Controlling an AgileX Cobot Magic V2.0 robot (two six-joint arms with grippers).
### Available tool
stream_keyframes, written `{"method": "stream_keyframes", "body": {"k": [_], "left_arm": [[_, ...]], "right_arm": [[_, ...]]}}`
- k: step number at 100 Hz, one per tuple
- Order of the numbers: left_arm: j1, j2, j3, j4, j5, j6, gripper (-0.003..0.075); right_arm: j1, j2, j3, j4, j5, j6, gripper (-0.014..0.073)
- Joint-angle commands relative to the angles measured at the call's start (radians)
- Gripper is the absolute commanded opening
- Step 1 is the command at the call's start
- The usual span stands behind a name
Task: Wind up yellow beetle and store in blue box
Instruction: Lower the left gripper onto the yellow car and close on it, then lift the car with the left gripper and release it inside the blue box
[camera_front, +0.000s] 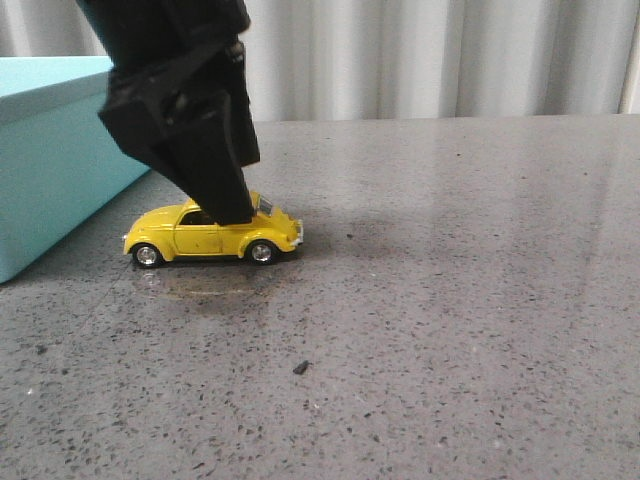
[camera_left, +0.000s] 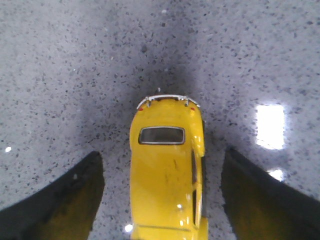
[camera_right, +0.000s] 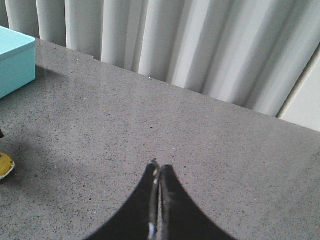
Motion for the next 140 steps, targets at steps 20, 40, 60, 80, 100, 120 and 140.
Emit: {"method": "stream_keyframes", "body": {"k": [20,40,60,80,100,120,140], "left_arm": [[0.040,0.008,-0.028,-0.063,-0.041,0.001,0.0461],[0.058,0.023,-0.028,-0.085,-0.041,0.001,0.0461],[0.058,0.027,-0.024,-0.093,-0.040,0.001,0.0455],[0.058,0.025,-0.024,-0.093,-0.012,0.001,0.0242],[0.058,-0.001,-0.061,-0.093,-0.014,0.001,0.0037],[0.060,-0.065,-0.245,-0.053,-0.014,0.000,0.0037],[0.162,-0.110,-0.384,0.054,-0.019,-0.155,0.0037]], "right_arm": [[0.003,0.003,-0.022,-0.012,-0.069,-0.008,-0.0052],[0.003,0.003,-0.022,-0.012,-0.069,-0.008,-0.0053],[0.003,0.003,-0.022,-0.012,-0.065,-0.008,-0.0053],[0.003,0.003,-0.022,-0.012,-0.060,-0.008,-0.0052],[0.003,0.003,-0.022,-0.012,-0.060,-0.008,-0.0052],[0.003,0.003,-0.022,-0.016,-0.062,-0.008,-0.0052],[0.003,0.003,-0.022,-0.046,-0.062,-0.008,-0.0053]]}}
